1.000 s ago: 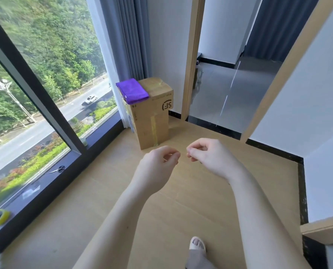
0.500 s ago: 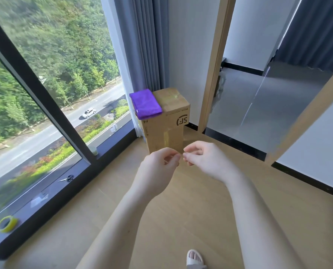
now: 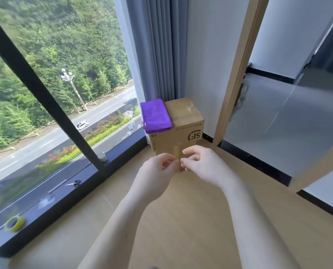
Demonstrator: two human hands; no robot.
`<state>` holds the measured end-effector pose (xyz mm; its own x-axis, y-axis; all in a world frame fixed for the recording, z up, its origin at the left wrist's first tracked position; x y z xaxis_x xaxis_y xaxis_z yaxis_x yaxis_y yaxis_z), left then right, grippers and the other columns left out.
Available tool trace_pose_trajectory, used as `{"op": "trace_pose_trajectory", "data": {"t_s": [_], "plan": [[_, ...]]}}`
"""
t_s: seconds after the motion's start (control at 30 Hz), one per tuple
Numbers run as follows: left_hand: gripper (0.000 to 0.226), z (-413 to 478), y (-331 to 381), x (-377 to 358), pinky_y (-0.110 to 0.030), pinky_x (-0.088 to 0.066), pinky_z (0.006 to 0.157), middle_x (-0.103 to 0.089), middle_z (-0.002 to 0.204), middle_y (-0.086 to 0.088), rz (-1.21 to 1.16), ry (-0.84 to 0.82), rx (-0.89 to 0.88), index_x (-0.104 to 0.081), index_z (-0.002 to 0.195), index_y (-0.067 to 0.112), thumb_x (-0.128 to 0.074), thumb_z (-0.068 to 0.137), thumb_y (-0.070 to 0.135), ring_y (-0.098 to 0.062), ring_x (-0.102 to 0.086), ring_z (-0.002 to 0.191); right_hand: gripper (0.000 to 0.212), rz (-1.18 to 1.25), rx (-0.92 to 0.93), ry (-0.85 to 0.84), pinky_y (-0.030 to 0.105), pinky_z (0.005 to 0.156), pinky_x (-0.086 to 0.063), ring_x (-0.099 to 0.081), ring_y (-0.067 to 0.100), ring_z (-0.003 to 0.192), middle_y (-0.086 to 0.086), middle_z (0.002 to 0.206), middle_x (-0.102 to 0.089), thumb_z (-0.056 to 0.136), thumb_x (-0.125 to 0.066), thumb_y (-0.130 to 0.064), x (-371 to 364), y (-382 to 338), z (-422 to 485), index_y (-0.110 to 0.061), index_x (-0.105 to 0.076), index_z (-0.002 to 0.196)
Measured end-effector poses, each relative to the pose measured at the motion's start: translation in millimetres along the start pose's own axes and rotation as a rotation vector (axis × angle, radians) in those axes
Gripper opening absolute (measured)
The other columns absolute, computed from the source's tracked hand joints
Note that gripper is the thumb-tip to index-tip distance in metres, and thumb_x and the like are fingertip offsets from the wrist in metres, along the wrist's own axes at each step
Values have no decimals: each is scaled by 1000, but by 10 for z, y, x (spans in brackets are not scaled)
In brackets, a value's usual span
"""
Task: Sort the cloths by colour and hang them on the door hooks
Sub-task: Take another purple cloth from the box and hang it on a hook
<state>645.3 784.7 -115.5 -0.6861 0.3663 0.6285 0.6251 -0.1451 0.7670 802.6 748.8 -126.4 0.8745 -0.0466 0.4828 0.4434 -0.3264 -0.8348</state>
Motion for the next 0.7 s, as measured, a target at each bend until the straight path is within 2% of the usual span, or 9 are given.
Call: {"op": "trace_pose_trajectory", "data": {"t_s": [0.07,0.17,0.23,0.33,0.4,0.6,0.7], "plan": [[15,146,-36,5,-30,-56,75,-71,91,17,5,-9,12,-69,98,43,-54,100,44,-6,-67,91,32,-3,-2,-7,27,80,-51,-68,9,100,-8,102,-74,98,-64,-39,3,-23,150,-30,-60,128],[16,389,-82,32,-27,-49,64,-71,89,16,15,-19,12,-70,99,41,-54,100,44,-8,-66,87,32,-20,-1,-15,25,78,-50,-68,10,101,-8,105,-73,98,-63,-39,7,-73,381,-31,-59,129],[17,561,-118,76,-26,-44,61,-71,88,16,12,-27,14,-70,100,40,-54,100,45,-9,-65,83,34,-31,1,-15,27,82,-51,-68,10,101,-9,106,-73,98,-63,-39,5,-123,544,-30,-59,130],[17,850,-190,180,-25,-45,63,-70,89,19,8,-46,12,-70,103,40,-53,100,45,-7,-65,84,34,-37,-5,-7,30,88,-54,-68,10,101,-9,106,-73,98,-63,-40,-24,-223,830,-30,-59,130],[18,1062,-259,279,-25,-45,64,-70,90,20,4,-51,10,-70,104,41,-53,100,45,-6,-65,87,33,-41,-11,-11,29,86,-55,-69,9,100,-10,105,-73,98,-62,-39,-81,-313,1045,-30,-59,129],[17,1617,-495,604,-24,-39,58,-67,87,19,23,-89,3,-69,102,39,-53,101,45,-7,-59,75,29,-65,-35,-17,30,87,-55,-69,7,97,-10,96,-75,98,-63,-38,-334,-613,1652,-30,-60,126],[19,1890,-611,774,-26,-40,62,-67,88,18,41,-97,-4,-70,103,37,-52,101,42,-11,-60,80,30,-80,-52,-16,32,90,-55,-70,7,96,-10,97,-75,98,-63,-39,-438,-739,1928,-30,-61,126]]}}
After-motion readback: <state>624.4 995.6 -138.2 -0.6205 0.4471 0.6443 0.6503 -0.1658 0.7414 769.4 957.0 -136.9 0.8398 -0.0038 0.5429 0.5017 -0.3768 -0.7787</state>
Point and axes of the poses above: each hand's wrist, its own z-axis towards the middle knuckle, its own x-axis out of the back of the hand, y = z × x, the point moved 9 cm from there along z, towards the middle knuckle
